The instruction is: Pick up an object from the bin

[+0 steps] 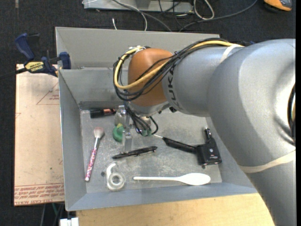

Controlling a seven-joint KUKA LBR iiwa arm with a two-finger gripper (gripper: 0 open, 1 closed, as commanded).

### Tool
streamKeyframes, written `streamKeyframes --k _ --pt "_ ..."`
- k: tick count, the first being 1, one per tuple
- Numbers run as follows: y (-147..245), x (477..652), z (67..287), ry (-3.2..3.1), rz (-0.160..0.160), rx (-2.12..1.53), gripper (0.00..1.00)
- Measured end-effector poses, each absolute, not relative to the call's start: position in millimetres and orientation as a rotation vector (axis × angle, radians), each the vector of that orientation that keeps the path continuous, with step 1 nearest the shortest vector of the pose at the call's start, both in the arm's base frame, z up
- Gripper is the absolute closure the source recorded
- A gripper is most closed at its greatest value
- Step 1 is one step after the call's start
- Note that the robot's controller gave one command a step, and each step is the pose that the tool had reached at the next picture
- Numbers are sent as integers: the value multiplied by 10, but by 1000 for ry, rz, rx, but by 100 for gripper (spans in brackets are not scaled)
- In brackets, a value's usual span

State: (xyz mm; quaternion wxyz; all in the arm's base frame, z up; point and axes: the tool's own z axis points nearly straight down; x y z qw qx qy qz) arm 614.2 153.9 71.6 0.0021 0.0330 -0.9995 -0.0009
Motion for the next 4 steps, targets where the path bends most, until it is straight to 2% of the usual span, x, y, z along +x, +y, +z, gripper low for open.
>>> streamKeyframes --k 1,2,3,4 --pt "1566 6276 708 -2990 1 1039 0" --pt "1557 6182 736 -3144 -6 194 100" --pt "1557 6182 736 -3144 -6 194 100" --pt "1555 6172 857 -3141 -6 194 100"
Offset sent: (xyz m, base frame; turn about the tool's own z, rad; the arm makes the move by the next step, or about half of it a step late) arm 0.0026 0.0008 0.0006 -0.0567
